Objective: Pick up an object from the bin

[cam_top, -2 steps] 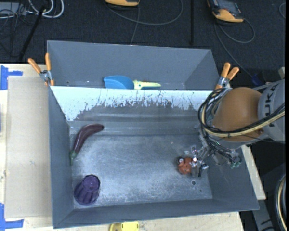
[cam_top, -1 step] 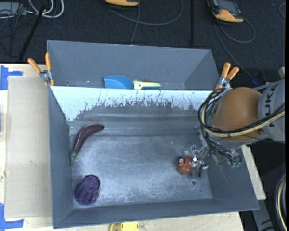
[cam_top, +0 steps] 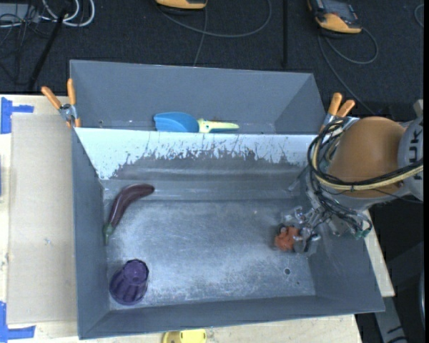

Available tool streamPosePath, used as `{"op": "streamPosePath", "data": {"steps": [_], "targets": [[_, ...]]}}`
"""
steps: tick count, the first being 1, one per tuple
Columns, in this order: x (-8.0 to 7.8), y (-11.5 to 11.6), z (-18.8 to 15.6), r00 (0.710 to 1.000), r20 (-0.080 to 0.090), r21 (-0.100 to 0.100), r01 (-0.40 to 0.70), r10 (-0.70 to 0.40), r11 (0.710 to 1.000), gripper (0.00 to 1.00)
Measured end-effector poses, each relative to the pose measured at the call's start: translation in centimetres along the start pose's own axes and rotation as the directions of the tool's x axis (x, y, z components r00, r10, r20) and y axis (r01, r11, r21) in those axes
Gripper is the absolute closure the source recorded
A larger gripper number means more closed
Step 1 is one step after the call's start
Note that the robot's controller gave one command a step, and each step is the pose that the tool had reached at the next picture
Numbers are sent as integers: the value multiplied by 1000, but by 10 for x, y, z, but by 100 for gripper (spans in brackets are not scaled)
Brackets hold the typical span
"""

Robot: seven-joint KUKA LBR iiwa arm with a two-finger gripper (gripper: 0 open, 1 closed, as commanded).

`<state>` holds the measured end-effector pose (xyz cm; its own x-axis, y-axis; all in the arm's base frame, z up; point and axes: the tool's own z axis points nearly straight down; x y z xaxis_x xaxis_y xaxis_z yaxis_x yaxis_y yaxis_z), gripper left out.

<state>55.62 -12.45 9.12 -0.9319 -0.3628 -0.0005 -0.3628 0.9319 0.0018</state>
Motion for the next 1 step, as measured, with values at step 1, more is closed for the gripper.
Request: {"op": "streamPosePath", "data": {"steps": [1], "targets": [[1, -7, 2, 1000, 6, 3, 1, -1, 1000, 100]]}}
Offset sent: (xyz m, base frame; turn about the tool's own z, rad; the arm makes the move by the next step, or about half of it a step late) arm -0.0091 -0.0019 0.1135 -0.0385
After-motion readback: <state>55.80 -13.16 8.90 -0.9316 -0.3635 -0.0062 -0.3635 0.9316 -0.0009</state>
